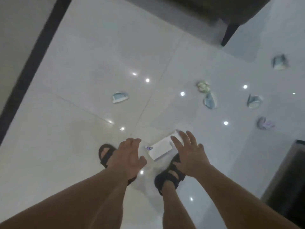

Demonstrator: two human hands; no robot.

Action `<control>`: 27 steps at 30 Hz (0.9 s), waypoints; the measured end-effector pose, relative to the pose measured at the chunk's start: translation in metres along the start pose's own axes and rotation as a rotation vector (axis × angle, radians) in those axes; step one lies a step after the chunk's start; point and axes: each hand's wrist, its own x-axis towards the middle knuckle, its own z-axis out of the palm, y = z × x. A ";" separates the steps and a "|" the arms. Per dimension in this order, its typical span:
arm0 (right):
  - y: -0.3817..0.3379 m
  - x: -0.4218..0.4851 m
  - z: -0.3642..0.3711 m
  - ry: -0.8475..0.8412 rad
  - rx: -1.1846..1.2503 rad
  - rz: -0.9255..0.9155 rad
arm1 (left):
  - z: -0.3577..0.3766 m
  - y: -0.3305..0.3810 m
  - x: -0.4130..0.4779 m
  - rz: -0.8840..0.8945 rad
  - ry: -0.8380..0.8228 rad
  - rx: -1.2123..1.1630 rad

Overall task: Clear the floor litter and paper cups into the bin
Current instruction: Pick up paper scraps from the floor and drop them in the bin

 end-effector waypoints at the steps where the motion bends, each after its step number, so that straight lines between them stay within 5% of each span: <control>1: 0.003 0.023 0.020 -0.013 -0.026 -0.015 | 0.018 -0.009 0.023 0.016 -0.017 0.025; 7: 0.014 0.133 0.124 0.016 -0.175 -0.080 | 0.120 -0.046 0.131 0.046 -0.061 -0.023; 14: 0.021 0.181 0.179 0.025 -0.222 -0.086 | 0.197 -0.082 0.156 0.073 -0.006 -0.146; 23: -0.035 0.168 0.106 0.057 -0.131 -0.121 | 0.155 -0.087 0.131 0.214 0.140 0.113; 27: -0.085 0.167 0.041 0.121 -0.174 -0.226 | 0.097 -0.103 0.122 0.146 0.217 0.178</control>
